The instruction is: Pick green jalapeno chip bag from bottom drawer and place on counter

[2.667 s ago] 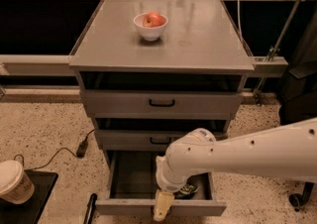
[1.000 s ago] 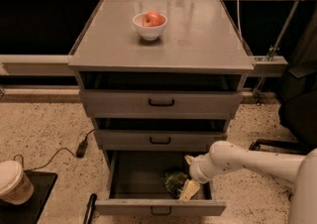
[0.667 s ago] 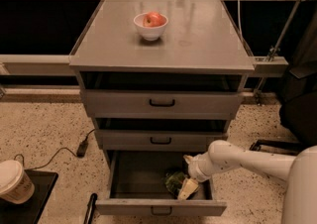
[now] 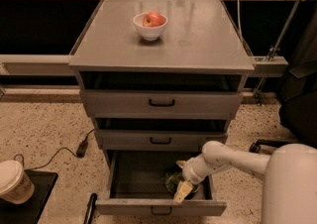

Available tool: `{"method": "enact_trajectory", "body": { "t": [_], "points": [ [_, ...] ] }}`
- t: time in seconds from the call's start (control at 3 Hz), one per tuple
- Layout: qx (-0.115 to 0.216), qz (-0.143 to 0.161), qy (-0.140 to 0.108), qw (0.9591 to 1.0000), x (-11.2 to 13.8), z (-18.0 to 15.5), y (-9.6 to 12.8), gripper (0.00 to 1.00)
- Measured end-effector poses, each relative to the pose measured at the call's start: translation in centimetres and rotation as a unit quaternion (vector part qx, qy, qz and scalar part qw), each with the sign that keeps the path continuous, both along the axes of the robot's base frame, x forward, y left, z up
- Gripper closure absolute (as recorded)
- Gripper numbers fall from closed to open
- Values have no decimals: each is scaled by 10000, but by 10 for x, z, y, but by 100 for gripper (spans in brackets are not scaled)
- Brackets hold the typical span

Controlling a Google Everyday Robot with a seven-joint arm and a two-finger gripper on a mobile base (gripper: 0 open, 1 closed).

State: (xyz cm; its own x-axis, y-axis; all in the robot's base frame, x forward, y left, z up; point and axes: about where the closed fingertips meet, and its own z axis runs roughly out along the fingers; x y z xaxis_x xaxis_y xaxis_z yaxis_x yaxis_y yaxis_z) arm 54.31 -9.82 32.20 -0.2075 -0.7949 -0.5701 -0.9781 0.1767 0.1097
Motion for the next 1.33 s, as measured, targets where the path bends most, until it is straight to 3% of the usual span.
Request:
{"method": "enact_trajectory", "body": {
  "t": [0.33, 0.67, 1.0, 1.33],
  "points": [
    [308, 92, 442, 9985, 2, -62, 15, 0],
    [416, -125, 555, 9975, 7, -99, 13, 0],
    [380, -246, 550, 9975, 8, -100, 13, 0],
    [337, -1045, 514, 9926, 29, -111, 6, 0]
  ]
}}
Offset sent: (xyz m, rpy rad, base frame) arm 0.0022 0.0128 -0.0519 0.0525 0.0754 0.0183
